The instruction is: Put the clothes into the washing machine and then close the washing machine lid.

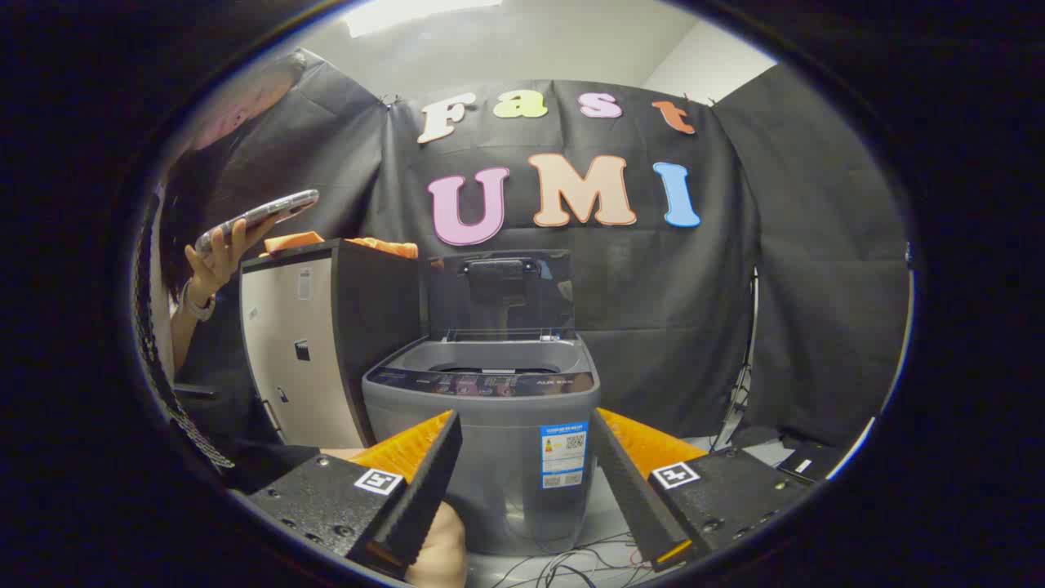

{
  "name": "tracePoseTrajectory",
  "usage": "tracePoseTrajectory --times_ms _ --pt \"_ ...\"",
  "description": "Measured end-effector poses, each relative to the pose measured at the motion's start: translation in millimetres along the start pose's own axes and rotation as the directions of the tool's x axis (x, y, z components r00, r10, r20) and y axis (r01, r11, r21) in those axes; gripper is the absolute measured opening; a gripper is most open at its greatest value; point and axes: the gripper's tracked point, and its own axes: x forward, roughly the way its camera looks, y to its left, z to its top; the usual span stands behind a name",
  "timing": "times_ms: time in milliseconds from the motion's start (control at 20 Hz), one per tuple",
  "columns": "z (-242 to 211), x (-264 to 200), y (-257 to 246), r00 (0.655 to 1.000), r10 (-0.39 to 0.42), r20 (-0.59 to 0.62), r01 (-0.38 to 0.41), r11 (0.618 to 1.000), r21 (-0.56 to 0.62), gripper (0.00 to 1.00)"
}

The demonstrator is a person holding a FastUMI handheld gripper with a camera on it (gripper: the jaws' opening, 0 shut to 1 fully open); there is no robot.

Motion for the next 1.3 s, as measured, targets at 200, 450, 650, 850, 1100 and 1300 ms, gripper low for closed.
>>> tracePoseTrajectory --times_ms 200,450,650,850,1100,1300 --pt "0.6 0.0 1.4 1.0 0.008 0.0 -0.008 1.0 0.0 0.95" --pt "-0.4 -0.4 1.5 1.0 0.008 0.0 -0.008 1.0 0.0 0.95" --pt "-0.2 0.2 1.2 1.0 0.008 -0.001 -0.008 1.0 0.001 0.95" --pt "0.0 -0.6 1.7 1.0 0.009 -0.001 -0.009 1.0 -0.001 0.95" --pt "-0.3 -0.5 2.6 1.0 0.013 0.0 -0.013 1.0 -0.002 0.95" --pt "0.6 -0.7 2.4 1.0 0.013 0.0 -0.013 1.0 -0.001 0.95"
